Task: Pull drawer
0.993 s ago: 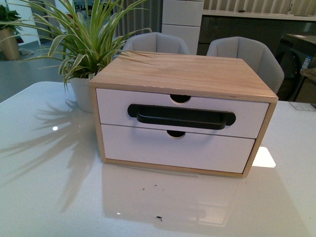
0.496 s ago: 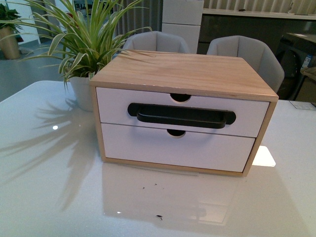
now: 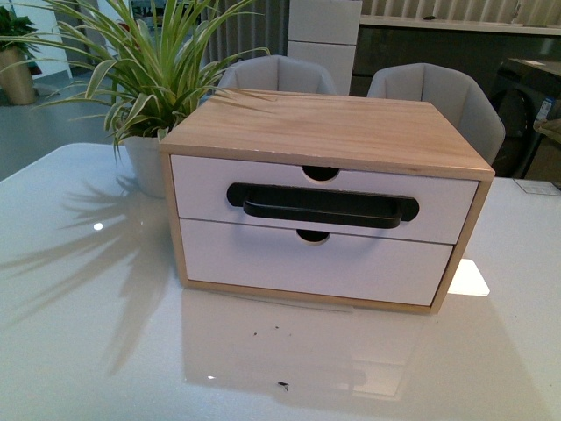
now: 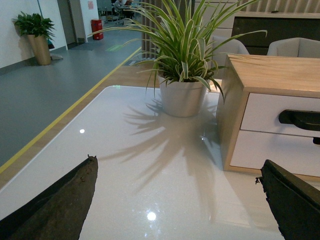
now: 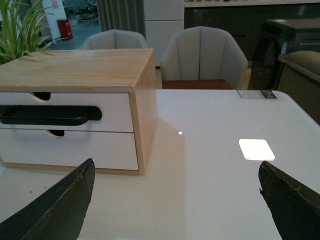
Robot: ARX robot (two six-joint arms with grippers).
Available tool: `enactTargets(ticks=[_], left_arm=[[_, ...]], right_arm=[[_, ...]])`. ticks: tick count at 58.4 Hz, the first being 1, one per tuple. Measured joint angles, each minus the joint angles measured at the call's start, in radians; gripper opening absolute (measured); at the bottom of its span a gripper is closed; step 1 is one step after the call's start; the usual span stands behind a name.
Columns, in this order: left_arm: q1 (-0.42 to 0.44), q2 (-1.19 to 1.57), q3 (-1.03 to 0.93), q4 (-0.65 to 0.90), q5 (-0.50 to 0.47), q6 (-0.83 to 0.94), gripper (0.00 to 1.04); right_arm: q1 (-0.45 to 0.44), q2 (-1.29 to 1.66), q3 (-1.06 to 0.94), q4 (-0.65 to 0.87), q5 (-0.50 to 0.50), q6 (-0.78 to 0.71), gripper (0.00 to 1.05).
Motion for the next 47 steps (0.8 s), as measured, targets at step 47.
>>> enactTargets(ticks=[47], left_arm=[[-0.345, 1.152, 0.385, 0.46, 0.323, 0.382, 0.97]], right_arm=[[0.005, 0.925, 0.478, -0.056, -0.28, -0.459, 0.96]])
